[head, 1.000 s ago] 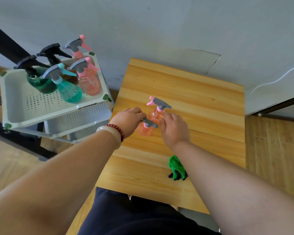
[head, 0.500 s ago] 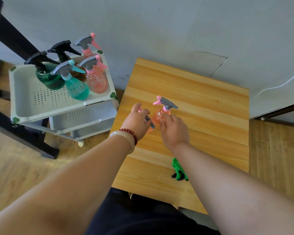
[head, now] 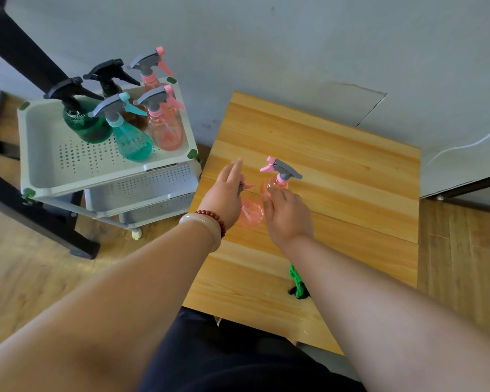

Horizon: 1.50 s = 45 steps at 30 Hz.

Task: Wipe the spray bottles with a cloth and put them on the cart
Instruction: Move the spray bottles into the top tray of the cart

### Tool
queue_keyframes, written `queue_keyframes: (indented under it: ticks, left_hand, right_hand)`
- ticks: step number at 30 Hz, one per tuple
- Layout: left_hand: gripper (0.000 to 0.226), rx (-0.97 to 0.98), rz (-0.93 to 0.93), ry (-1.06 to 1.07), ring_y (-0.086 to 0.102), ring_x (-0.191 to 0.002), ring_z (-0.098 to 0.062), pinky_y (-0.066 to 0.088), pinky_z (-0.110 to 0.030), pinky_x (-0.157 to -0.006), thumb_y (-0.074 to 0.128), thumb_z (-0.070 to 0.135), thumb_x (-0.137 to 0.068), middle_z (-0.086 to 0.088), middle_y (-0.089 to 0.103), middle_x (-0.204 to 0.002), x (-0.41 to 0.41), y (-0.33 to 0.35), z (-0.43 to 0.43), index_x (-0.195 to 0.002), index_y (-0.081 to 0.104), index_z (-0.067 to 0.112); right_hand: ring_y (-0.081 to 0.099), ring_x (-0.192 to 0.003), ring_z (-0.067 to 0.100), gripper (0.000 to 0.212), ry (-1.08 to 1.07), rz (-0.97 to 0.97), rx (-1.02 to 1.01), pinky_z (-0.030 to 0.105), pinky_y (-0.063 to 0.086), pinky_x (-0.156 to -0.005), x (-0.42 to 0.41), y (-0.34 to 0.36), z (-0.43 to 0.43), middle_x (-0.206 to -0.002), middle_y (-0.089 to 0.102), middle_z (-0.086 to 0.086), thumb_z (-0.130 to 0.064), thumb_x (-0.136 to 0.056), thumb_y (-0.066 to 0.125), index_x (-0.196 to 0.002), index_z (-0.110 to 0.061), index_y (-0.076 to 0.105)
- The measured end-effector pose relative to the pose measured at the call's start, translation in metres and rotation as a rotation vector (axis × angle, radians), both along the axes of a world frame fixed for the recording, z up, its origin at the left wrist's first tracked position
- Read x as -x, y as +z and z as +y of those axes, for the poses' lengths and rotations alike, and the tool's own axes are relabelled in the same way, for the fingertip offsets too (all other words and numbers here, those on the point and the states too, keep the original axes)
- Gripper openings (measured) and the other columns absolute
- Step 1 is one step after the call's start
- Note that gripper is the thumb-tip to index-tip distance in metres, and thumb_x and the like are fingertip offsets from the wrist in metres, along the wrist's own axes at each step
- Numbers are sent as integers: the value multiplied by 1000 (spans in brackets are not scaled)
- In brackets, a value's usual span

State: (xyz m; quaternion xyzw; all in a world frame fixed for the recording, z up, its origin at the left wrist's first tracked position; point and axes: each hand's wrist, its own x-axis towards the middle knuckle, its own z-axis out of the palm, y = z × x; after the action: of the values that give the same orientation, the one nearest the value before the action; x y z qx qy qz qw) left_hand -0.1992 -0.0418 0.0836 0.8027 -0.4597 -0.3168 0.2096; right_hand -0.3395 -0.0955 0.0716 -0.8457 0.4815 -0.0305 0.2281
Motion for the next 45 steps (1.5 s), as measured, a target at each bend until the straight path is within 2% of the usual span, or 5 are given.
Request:
queue_keyframes:
  ticks: [3,7,10,22,45]
  left_hand:
    - [41,-27,26,36,57,-92,-24,41,-29,-72,47,7,-99,-12,60,-122,-5,-5,6,-138,46,18]
    - [28,-18,66,96,56,-71,-22,42,-29,-57,45,8,-100,-8,67,-95,-11,-8,12,-124,56,19]
    - [28,-20,3,75,58,-72,-25,48,-32,-61,45,11,-101,-7,66,-92,-20,-4,12,-125,56,21]
    - [29,48,-157,22,62,-97,-30,48,-35,-77,45,19,-104,-8,66,-115,-79,25,26,-131,56,21]
    - [44,163,-391,26,59,-105,-29,53,-42,-86,43,18,-104,-7,60,-127,-221,94,77,-148,37,21]
  right_hand:
    - [55,-105,37,41,16,38,-5,41,42,-81,-2,-1,-1,-119,63,14,-32,-104,37,-126,-7,60]
    - [56,-99,36,68,31,29,12,39,40,-75,-8,-2,-2,-110,65,11,-50,-92,13,-115,-9,62]
    - [56,-100,37,55,44,53,10,38,37,-72,-17,1,-6,-108,64,12,-43,-98,23,-111,-7,62]
    - [48,-123,33,39,128,64,15,41,36,-99,-77,22,-13,-132,58,11,-31,-106,39,-136,-11,53]
    - [48,-120,30,40,302,50,79,38,38,-97,-225,58,7,-129,57,8,-33,-107,31,-136,-14,50]
